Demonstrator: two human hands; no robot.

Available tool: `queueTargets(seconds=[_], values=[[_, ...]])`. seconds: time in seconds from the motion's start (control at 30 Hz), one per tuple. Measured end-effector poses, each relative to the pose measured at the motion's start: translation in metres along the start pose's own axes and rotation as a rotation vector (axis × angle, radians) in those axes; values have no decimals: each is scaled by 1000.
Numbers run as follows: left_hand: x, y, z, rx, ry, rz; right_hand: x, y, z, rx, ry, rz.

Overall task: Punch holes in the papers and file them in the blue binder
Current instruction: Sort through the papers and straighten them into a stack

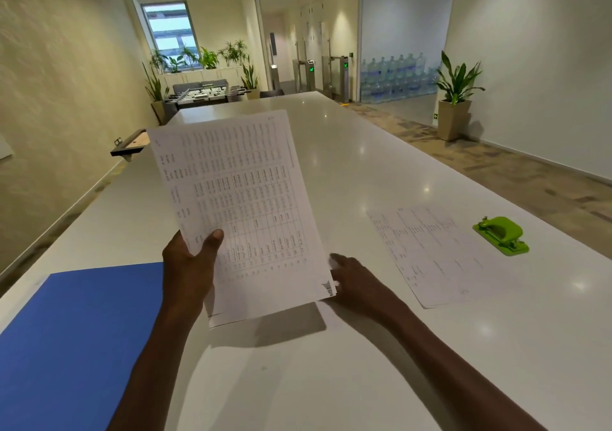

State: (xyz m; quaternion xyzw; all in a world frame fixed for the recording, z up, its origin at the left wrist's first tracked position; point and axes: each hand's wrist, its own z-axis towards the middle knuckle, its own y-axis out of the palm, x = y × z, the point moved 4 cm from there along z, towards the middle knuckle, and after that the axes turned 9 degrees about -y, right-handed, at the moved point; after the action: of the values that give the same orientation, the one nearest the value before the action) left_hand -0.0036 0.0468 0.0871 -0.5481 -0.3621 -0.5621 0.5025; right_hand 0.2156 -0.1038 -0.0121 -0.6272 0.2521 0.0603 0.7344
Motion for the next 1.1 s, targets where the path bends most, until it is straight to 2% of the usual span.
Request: queueTargets(seconds=[0.13,0.2,0.3,0.4,0.6,0.73,0.87,1.1], values=[[1,2,1,4,0,-11,24,-26,-12,140,173,56],[3,6,2,-2,9,-2,29,-30,-13,183,266,-35],[5,13,2,-13,15,-1,17,-30,-15,135,384,-219],[3,17,2,-26,14,9,10,-32,-8,94,428,-255],[2,19,-1,-37,16,7,18,-34,10,11,550,-63],[1,16,-3,-38,10,13,25,-34,6,27,540,80],[3,15,-3,-34,23,13,29,-40,-7,174,531,142],[0,21,-2,-47,20,28,54,-80,-34,342,572,66]])
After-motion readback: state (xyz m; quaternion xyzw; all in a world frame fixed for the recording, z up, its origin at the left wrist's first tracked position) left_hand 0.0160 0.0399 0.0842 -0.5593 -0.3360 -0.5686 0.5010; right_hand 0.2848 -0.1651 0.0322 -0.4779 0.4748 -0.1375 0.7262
